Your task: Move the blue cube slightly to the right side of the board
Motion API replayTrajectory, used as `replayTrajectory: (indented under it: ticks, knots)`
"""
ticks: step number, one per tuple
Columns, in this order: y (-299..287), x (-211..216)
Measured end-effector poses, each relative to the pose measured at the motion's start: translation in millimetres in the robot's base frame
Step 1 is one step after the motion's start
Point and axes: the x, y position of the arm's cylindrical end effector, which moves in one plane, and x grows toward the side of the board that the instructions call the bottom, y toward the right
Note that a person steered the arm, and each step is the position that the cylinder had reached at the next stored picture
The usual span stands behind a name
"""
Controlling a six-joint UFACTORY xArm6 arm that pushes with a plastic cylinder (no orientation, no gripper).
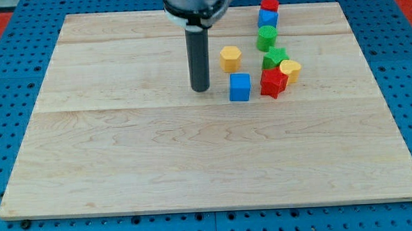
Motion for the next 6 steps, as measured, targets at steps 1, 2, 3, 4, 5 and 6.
replayTrajectory:
  ticks: [1,2,3,4,5,6]
  knots:
    - [20,18]
    - [38,18]
    - [42,16]
    - [42,3]
    - [38,-12]
    - [18,-15]
